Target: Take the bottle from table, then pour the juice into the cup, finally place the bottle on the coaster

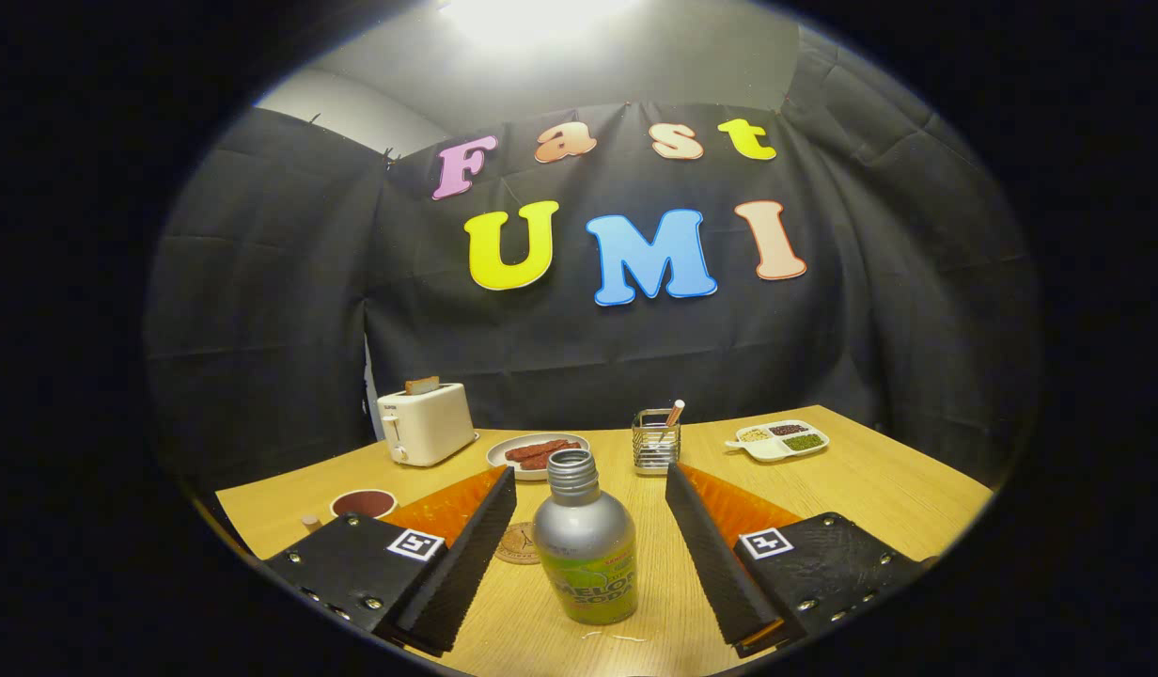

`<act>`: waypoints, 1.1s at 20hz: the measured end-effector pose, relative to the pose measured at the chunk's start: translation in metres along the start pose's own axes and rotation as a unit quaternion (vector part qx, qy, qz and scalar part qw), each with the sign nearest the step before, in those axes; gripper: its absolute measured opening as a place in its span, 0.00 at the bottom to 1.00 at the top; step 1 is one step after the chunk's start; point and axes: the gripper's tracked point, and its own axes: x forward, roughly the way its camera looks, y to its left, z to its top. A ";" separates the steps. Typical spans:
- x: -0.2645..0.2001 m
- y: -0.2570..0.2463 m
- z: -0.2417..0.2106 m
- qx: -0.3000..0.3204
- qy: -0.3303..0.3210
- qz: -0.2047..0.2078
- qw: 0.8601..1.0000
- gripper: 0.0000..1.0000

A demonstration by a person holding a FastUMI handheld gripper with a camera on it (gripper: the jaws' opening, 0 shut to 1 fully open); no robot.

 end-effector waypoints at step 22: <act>0.061 0.016 -0.053 -0.062 0.042 0.002 0.997 0.81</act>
